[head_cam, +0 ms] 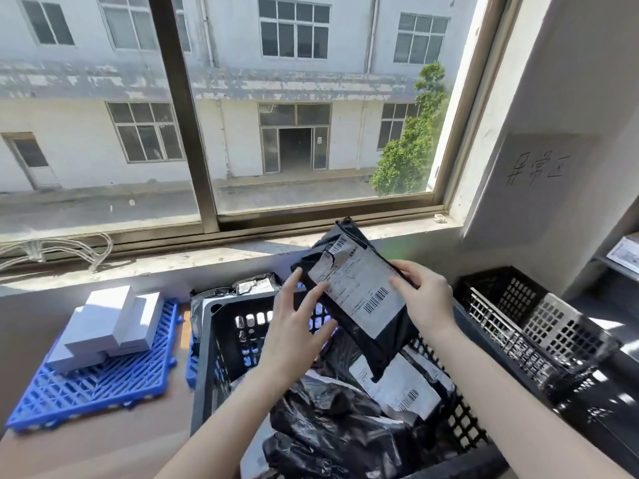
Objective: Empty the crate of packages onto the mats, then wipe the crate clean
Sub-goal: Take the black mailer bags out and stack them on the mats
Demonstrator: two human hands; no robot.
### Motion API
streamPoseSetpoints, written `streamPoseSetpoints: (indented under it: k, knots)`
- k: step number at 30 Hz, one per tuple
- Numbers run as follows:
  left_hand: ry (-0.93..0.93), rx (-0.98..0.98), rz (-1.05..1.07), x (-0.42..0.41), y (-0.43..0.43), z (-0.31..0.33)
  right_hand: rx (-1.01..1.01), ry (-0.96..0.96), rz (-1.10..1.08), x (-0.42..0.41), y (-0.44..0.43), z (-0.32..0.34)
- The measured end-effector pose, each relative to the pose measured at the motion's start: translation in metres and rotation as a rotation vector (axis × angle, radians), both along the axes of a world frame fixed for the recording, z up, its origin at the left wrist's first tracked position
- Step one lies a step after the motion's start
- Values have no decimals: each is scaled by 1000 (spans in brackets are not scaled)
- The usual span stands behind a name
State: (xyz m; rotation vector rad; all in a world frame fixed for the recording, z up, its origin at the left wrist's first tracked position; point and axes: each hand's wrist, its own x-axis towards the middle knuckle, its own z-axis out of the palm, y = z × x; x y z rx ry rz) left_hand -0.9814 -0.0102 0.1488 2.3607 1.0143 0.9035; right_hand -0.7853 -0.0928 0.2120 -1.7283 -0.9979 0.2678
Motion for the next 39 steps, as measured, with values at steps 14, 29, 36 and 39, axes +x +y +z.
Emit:
streamPoseSetpoints:
  k: [14,29,36,39]
  knots:
    - [-283,-105,77,-98,157,51,158,168,138,-111,186,45]
    - [-148,-335,205,-154,291,-70,-477,-19,409,-165,344,-68]
    - [-86,-490,185,-147,299,-131,-758,-36,474,-153,362,-134]
    - [-69,-524,191,-147,300,-152,-932,-99,495,-156,367,-147]
